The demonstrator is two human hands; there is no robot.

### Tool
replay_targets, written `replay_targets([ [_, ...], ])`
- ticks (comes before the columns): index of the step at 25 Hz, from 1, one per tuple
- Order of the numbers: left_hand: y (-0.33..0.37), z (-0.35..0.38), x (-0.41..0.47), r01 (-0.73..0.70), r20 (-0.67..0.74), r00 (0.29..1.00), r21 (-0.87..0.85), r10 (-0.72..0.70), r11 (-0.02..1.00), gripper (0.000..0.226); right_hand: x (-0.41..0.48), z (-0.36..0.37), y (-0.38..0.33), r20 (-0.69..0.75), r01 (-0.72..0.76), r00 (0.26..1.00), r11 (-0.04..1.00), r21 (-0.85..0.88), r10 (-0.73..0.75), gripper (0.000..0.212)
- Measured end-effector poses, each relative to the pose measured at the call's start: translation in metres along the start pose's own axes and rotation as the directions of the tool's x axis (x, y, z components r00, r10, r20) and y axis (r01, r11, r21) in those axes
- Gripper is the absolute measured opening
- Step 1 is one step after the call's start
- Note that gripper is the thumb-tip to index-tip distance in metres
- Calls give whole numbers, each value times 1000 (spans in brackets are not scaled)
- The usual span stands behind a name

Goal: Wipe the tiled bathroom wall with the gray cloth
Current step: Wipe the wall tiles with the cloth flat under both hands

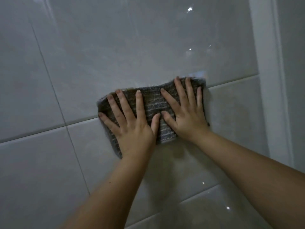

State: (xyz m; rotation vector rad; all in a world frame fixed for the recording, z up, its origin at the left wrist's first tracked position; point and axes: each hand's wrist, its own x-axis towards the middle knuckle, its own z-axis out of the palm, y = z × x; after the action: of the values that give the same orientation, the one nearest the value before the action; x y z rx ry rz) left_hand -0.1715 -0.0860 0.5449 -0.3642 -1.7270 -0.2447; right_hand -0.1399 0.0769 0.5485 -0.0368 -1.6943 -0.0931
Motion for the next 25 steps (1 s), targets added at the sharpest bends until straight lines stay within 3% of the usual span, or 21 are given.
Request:
replay_targets([
  [3, 16, 8, -33, -84, 19, 996, -10, 84, 996, 74, -40, 5, 18, -37, -28, 999, 1000, -4, 28, 59],
  [7, 28, 16, -83, -142, 63, 988, -28, 144, 989, 77, -102, 5, 27, 18, -4, 1000, 1000, -1, 4, 62],
  [14, 87, 20, 1, -29, -7, 1000, -63, 29, 998, 77, -14, -6, 87, 13, -30, 999, 1000, -9, 30, 61],
  [18, 108, 34, -58, -151, 14, 988, -73, 152, 986, 74, -85, 2, 102, -10, -90, 996, 995, -31, 90, 63],
  [21, 116, 40, -103, -205, 54, 976, -78, 209, 976, 75, -138, 1, 110, 62, -66, 996, 998, -25, 67, 64],
  [25, 134, 37, -66, -172, 0, 985, -97, 173, 980, 73, -91, -6, 133, 86, -60, 994, 998, -14, 61, 66],
])
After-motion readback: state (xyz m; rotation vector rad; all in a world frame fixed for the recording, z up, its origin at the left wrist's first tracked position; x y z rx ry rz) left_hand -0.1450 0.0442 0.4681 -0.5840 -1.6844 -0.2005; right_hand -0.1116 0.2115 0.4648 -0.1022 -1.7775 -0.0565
